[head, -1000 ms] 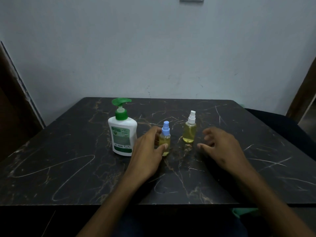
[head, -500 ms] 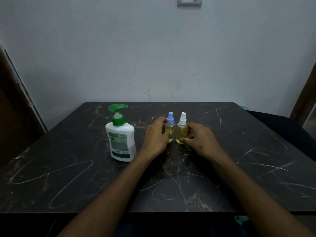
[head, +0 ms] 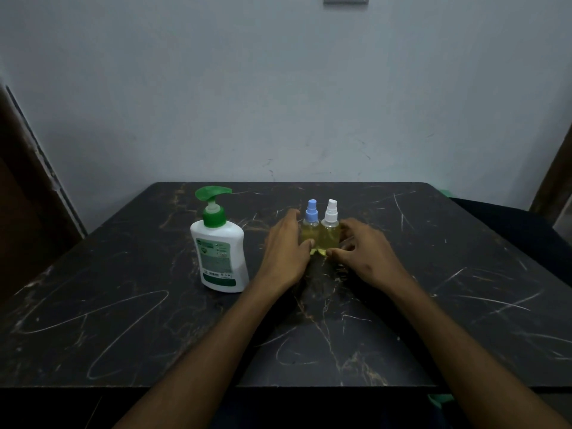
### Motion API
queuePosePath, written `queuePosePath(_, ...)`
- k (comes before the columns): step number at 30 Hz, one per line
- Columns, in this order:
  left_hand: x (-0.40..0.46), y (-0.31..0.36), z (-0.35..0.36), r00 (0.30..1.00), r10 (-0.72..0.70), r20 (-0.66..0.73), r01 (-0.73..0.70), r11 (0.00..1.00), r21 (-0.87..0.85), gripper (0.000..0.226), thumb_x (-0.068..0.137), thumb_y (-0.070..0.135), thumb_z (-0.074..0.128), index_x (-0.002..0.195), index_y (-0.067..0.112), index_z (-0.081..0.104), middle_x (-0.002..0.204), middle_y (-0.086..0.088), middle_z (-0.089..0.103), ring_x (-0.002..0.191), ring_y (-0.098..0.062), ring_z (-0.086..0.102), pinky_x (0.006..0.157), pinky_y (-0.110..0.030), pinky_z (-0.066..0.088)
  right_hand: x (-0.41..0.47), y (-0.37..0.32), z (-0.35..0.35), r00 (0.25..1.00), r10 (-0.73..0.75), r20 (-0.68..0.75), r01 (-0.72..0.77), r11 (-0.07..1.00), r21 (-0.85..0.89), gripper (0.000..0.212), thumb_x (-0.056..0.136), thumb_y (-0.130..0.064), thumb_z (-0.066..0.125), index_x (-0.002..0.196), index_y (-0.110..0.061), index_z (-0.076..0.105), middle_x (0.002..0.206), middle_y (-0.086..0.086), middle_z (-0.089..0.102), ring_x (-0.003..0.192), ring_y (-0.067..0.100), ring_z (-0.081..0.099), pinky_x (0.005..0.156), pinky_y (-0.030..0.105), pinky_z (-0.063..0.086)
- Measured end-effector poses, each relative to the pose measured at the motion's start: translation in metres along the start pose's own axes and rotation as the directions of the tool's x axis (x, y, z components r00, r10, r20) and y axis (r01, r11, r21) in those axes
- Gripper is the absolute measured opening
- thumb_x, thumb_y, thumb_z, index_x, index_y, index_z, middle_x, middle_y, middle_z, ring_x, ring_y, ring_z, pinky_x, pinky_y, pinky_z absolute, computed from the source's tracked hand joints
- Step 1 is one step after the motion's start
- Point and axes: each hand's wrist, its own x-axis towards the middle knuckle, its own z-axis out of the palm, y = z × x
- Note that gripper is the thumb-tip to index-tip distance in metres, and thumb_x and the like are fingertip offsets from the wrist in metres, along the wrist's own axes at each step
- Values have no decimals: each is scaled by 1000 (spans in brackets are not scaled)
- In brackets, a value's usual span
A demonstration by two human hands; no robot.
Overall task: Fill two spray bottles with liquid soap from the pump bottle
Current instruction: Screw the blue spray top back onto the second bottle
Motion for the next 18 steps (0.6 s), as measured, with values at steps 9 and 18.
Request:
queuePosePath(9, -126, 10, -57, 927, 175, -331, -202, 978, -48, 26, 91, 15, 80, 108, 29, 67, 96, 20, 70, 91, 6, 68, 80, -10, 55, -47, 5, -24, 996, 53, -71, -50, 998, 31, 51, 86, -27, 82, 133, -24, 62, 111, -10, 67, 88, 0, 64, 82, 31, 58)
queuePosePath(18, -117, -81, -132, 926, -220, -305, 212, 975, -61, 81, 74, 23, 96, 141, 28, 52, 129, 7, 64, 106, -8, 65, 82, -29, 52, -90, -50, -5, 999, -43, 23, 41, 996, 84, 35, 85, -23, 82, 117, -32, 69, 98, -18, 68, 83, -3, 64, 79, 23, 56)
